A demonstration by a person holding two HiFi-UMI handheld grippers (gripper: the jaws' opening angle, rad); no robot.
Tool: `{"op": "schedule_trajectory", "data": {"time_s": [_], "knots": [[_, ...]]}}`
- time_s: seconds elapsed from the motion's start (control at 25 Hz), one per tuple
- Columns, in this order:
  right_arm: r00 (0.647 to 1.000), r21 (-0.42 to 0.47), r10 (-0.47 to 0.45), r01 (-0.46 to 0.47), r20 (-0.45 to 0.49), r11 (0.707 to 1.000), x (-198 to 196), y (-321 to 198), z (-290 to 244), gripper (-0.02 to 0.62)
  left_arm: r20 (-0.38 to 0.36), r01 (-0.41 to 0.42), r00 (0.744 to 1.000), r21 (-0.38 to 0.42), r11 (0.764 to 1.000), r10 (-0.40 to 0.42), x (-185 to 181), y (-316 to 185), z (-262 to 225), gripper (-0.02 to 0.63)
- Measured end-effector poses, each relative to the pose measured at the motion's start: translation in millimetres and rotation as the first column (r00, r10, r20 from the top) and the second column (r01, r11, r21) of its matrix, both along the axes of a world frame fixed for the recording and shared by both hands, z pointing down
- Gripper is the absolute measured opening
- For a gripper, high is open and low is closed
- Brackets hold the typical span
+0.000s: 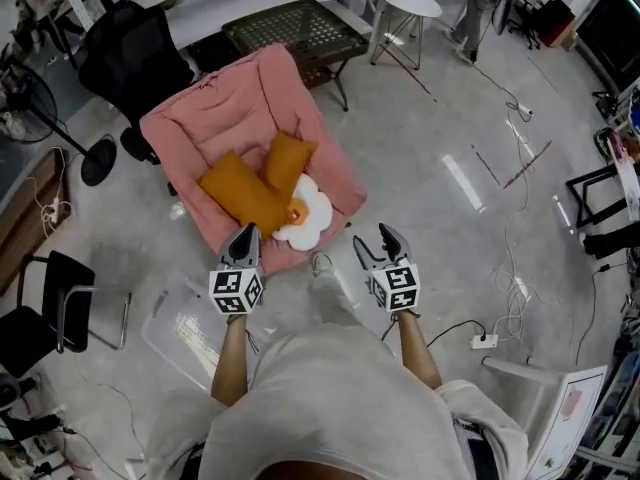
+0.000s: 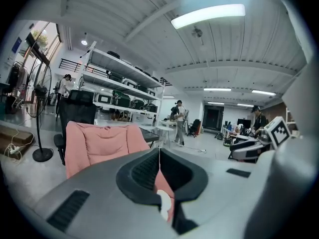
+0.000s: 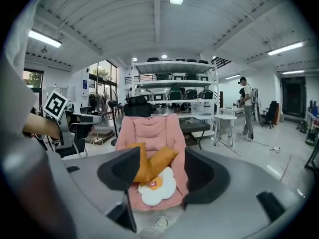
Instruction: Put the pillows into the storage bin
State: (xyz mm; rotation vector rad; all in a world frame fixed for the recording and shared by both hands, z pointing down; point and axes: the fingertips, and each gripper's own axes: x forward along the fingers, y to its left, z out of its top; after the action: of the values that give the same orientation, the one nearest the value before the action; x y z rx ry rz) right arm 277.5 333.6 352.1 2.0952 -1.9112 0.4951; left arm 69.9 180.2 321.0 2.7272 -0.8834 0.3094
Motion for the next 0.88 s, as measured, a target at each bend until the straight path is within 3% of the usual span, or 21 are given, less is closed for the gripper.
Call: {"op": "schedule_trajectory", "data": {"time_s": [0.24, 0.52, 0.68, 0.88], "knots": [[0.997, -0.012, -0.067, 0.067, 0.040, 0.998, 71, -77, 9, 0.261, 0.042, 0.082, 0.996, -0.014, 0.997, -0.081, 53, -63, 0, 0.012], [0.974, -0.011, -0.212, 0.213, 0.079, 0.977, 105, -182, 19, 0.261, 0.106, 0.254, 0.962, -0.018, 0.967, -0.251, 48, -131, 3, 0.012], [0.932, -0.022, -0.346, 0.350, 0.109, 0.937, 87, -237, 33, 0.262, 0.136, 0.376, 0.919, -0.018, 0.926, -0.370, 24, -152, 6, 0.012], [0.843, -0.033, -0.522, 0.530, 0.131, 0.847, 41, -283, 47, 0.267, 0.178, 0.512, 0.848, -0.023, 0.859, -0.500, -18, -150, 14, 0.012]]}}
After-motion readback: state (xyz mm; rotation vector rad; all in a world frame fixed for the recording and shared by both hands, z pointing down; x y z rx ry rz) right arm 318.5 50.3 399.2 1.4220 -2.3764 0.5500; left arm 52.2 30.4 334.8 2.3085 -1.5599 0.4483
